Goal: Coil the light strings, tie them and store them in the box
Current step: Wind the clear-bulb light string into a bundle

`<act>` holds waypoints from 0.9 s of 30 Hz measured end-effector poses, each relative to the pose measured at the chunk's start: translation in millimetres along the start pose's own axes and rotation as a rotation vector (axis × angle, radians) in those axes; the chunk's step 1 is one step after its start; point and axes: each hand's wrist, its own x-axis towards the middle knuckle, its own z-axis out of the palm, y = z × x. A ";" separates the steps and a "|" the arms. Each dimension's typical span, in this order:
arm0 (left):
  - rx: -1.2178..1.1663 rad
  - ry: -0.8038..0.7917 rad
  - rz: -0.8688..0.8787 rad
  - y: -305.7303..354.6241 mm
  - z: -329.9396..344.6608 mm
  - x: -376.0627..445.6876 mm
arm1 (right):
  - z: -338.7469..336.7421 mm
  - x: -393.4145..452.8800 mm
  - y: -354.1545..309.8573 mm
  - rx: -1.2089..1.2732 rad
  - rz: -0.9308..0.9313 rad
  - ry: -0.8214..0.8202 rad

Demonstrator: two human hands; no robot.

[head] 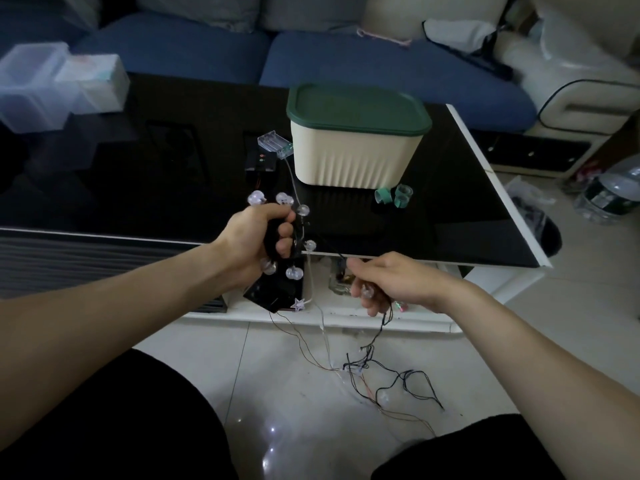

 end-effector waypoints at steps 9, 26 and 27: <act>-0.202 0.053 0.081 1.0 -2.0 9.5 | 14.3 -3.7 -16.8 -0.248 -0.173 0.025; 0.380 -0.668 -0.293 -17.3 14.0 -17.3 | 21.0 -17.0 -29.5 -0.023 -0.344 -0.074; 0.386 -0.674 -0.305 -17.5 15.9 -18.8 | 17.8 -16.0 -27.9 -0.023 -0.365 -0.059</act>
